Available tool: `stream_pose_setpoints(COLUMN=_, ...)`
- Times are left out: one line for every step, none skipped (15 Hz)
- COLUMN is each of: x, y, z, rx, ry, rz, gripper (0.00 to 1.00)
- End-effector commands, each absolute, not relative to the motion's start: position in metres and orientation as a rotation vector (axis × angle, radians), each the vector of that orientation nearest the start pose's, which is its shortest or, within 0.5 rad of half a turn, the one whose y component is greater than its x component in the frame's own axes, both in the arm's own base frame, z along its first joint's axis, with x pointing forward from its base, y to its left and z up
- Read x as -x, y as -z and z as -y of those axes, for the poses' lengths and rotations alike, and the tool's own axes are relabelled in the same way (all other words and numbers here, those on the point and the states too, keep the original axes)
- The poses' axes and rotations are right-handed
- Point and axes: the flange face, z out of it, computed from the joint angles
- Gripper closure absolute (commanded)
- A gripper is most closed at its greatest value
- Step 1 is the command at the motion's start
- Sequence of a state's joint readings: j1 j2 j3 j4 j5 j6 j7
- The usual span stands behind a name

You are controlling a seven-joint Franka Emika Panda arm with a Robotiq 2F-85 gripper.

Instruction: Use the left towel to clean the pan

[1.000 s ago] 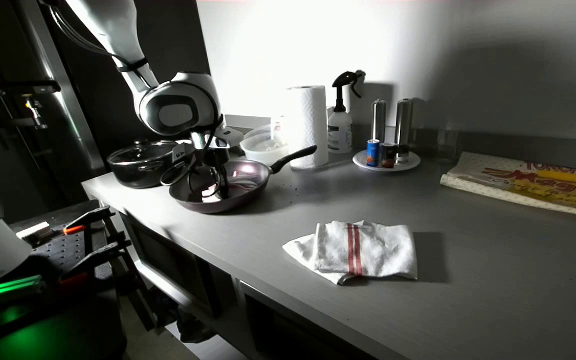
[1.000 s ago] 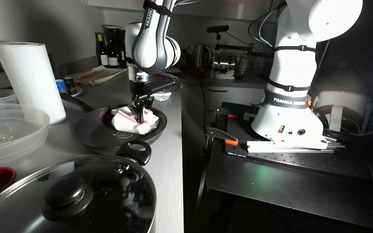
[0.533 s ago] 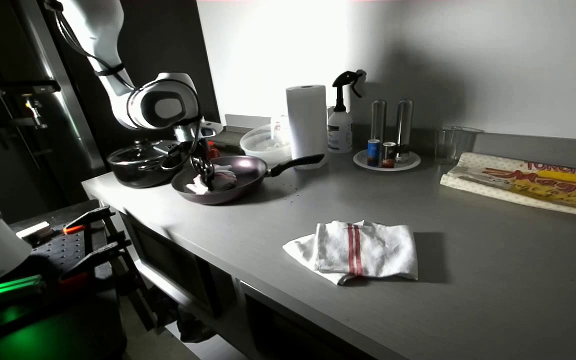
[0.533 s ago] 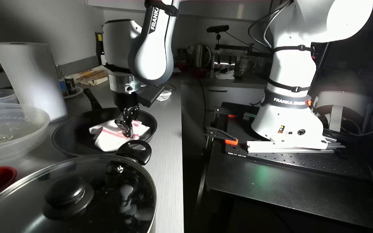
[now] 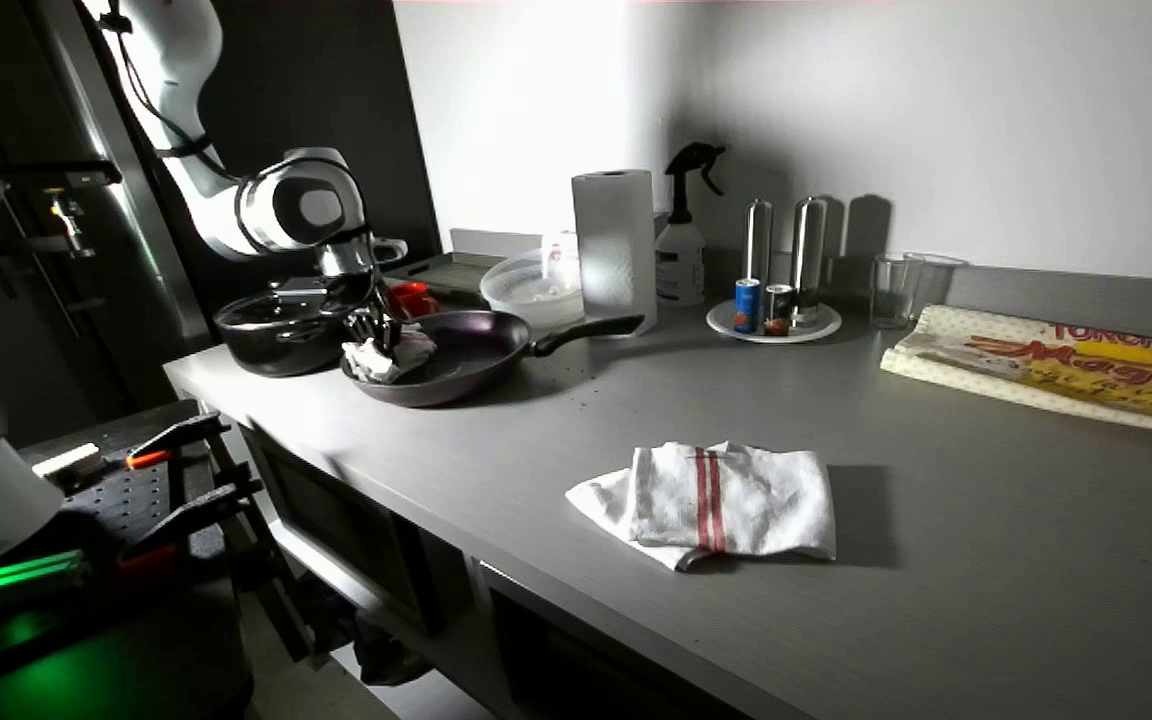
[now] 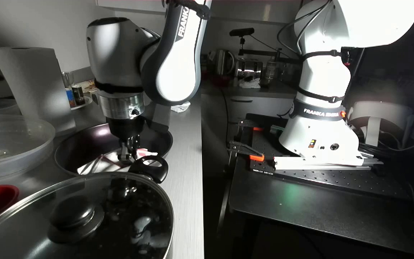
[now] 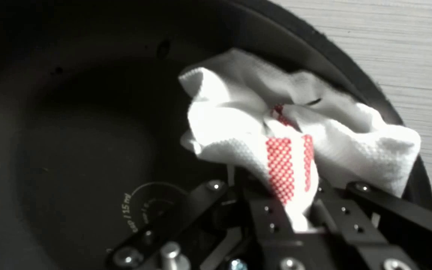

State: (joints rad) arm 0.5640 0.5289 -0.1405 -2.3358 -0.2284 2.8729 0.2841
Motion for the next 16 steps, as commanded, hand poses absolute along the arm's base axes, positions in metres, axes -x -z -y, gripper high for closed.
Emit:
stream_pose_setpoints(x=-0.464, y=-0.101, z=-0.213, rx=3.190, ry=0.039, rz=0.707, gripper=0.96)
stream_pose_setpoints(x=-0.469, y=-0.102, z=-0.208, rx=3.197, ry=0.041, rz=0.674, gripper=0.96)
stream_pose_setpoints(x=-0.475, y=-0.104, z=-0.199, rx=3.197, ry=0.042, rz=0.636, gripper=0.96)
stream_pose_setpoints(x=-0.480, y=-0.105, z=-0.192, rx=3.203, ry=0.049, rz=0.589, gripper=0.96)
stream_pose_setpoints(x=-0.487, y=-0.106, z=-0.182, rx=3.205, ry=0.056, rz=0.532, gripper=0.96)
stream_pose_setpoints(x=-0.494, y=-0.108, z=-0.171, rx=3.205, ry=0.061, rz=0.477, gripper=0.96)
stream_pose_setpoints(x=-0.500, y=-0.109, z=-0.161, rx=3.205, ry=0.068, rz=0.428, gripper=0.96)
stream_pose_setpoints(x=-0.508, y=-0.110, z=-0.149, rx=3.204, ry=0.072, rz=0.366, gripper=0.96)
stream_pose_setpoints(x=-0.513, y=-0.110, z=-0.138, rx=3.204, ry=0.074, rz=0.308, gripper=0.96)
stream_pose_setpoints(x=-0.519, y=-0.111, z=-0.127, rx=3.205, ry=0.077, rz=0.241, gripper=0.96)
stream_pose_setpoints(x=-0.524, y=-0.110, z=-0.117, rx=3.205, ry=0.080, rz=0.179, gripper=0.96)
stream_pose_setpoints(x=-0.527, y=-0.111, z=-0.108, rx=3.209, ry=0.090, rz=0.116, gripper=0.96)
stream_pose_setpoints(x=-0.529, y=-0.112, z=-0.099, rx=3.212, ry=0.101, rz=0.060, gripper=0.96)
stream_pose_setpoints(x=-0.531, y=-0.113, z=-0.091, rx=3.217, ry=0.120, rz=0.000, gripper=0.96)
stream_pose_setpoints(x=-0.532, y=-0.115, z=-0.083, rx=3.221, ry=0.144, rz=-0.059, gripper=0.96)
stream_pose_setpoints(x=-0.532, y=-0.116, z=-0.077, rx=3.224, ry=0.162, rz=-0.104, gripper=0.96)
